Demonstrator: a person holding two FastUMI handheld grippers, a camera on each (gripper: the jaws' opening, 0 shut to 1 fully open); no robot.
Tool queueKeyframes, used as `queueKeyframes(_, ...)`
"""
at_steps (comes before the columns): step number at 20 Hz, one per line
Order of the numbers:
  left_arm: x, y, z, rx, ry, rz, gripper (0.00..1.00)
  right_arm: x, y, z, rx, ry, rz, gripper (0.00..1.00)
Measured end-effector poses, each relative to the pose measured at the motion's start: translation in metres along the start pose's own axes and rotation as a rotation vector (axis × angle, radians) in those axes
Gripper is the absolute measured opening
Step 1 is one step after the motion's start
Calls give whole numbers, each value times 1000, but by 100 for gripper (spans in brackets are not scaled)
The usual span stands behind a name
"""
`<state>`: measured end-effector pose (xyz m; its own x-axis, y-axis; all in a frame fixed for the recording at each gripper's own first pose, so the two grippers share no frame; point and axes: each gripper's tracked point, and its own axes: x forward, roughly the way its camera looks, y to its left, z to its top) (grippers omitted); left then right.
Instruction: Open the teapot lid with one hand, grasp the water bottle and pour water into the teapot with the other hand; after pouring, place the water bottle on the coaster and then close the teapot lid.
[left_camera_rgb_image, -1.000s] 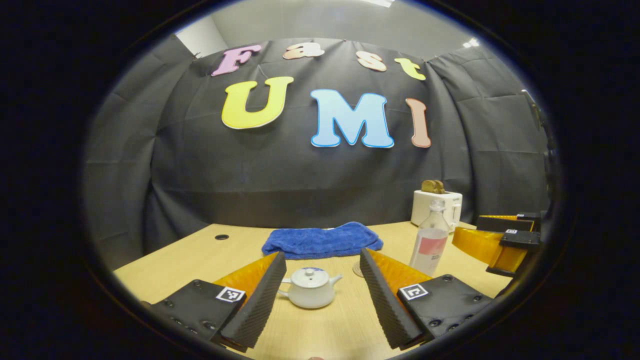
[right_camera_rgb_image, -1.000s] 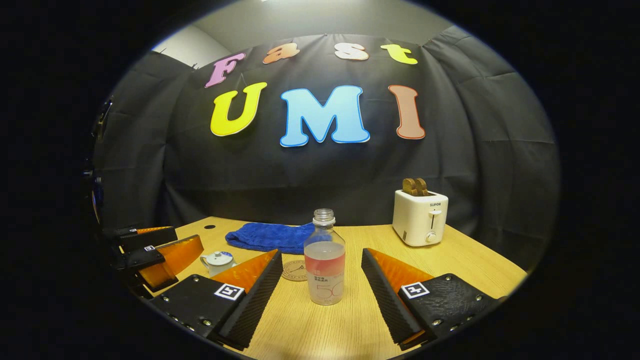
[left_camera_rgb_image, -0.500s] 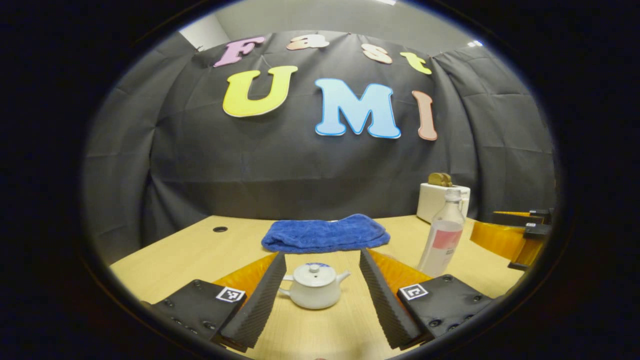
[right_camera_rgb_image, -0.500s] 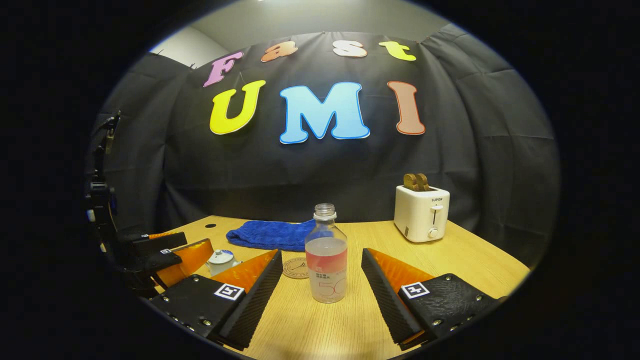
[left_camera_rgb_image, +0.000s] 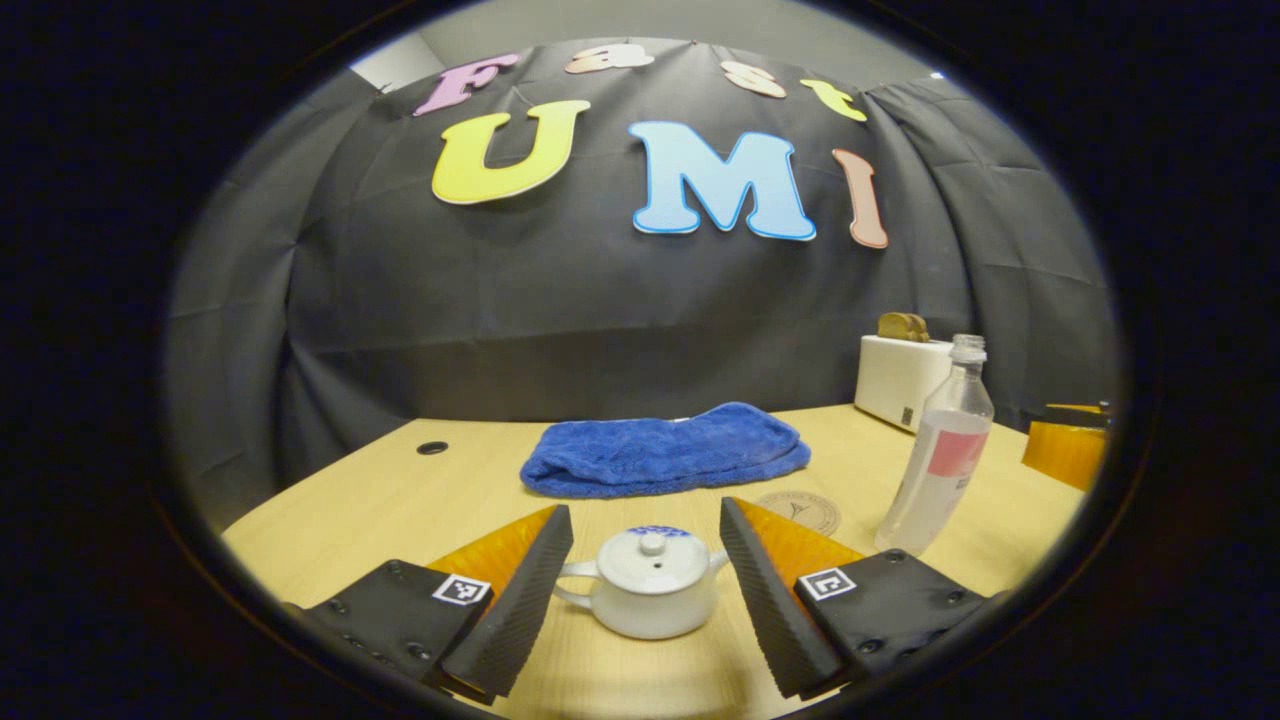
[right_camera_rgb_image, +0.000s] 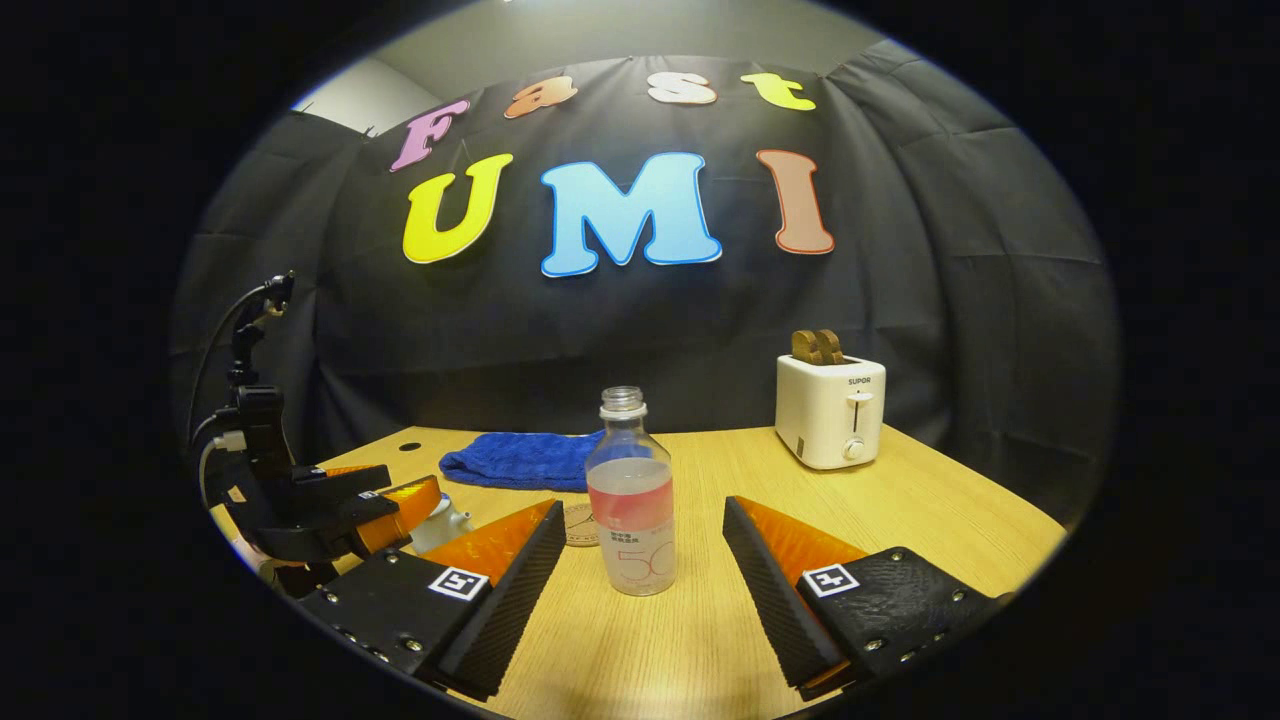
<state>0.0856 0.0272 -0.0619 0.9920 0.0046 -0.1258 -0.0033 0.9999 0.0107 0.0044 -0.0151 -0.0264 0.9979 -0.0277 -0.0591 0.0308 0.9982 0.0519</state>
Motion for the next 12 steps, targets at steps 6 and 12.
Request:
queueKeyframes(6, 22, 10, -3, 30, 5, 14, 99, 2, -11, -7, 19, 15, -22, 98)
queueKeyframes(12, 32, 6, -15, 3, 27, -12, 90, 5, -16, -13, 23, 32, -35, 98)
